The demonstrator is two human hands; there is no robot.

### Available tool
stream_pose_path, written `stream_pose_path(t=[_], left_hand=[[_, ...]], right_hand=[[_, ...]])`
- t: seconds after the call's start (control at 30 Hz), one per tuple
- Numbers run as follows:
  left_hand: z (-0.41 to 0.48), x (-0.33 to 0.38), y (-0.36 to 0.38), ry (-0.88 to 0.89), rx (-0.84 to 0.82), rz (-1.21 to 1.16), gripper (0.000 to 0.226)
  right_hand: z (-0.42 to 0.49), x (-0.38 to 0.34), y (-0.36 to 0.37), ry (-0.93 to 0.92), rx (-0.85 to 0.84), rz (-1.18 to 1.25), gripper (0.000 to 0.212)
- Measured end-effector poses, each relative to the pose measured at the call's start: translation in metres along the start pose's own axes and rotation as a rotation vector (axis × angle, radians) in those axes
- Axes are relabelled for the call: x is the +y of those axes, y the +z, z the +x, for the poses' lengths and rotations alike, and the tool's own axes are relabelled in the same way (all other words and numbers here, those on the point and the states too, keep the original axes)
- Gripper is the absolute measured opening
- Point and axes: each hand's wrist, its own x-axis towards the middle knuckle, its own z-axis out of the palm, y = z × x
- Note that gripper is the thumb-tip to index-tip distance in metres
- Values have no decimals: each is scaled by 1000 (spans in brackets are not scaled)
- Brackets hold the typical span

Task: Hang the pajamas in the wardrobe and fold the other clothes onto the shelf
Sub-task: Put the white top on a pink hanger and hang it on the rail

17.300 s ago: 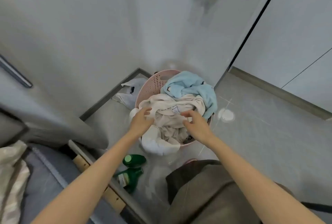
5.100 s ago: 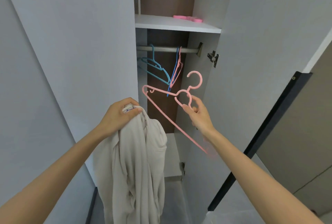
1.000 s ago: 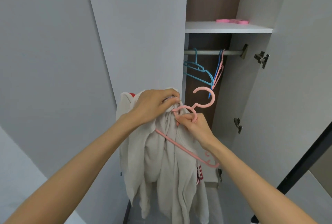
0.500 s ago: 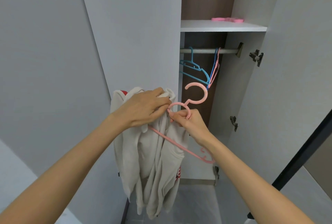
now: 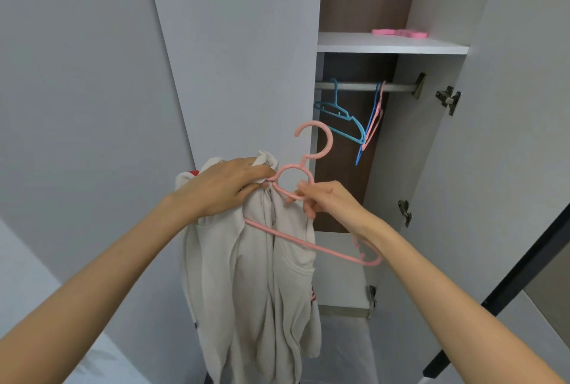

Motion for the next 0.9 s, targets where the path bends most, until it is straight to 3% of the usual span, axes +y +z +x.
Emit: stream_pose_path(t=[0.1,0.2,0.27,0.33,0.43,0.53,0.63,0.73,0.9], left_hand=[[-6,-7,1,-43,9,-24,26],[-11,-11,-2,-73,24,-30,27],[-13,-12,-6,-91,38,-40,25],[-15,-13,-9,-110,93,-47,21],[-12,-11,-13,-150,179,-35,20],[-2,-7,-17,-194,216,-19,21],[6,-3,-19,-227,251,0,21],[9,3,-21,-233,286,2,18],[9,8,-25,-256,331,-26,20]], right_hand=[[-2,16,-11,119,79,251,58],[-1,43,-25,224,390,504,51],[-6,64,-33,316,519,523,42],[-13,84,-31,418,530,587,31],[-22,104,-12,527,495,398,23],[-22,102,30,416,433,223,22],[-23,94,76,98,577,-31,49],[-20,85,111,-153,601,-264,55],[10,71,121,-50,598,-381,69]])
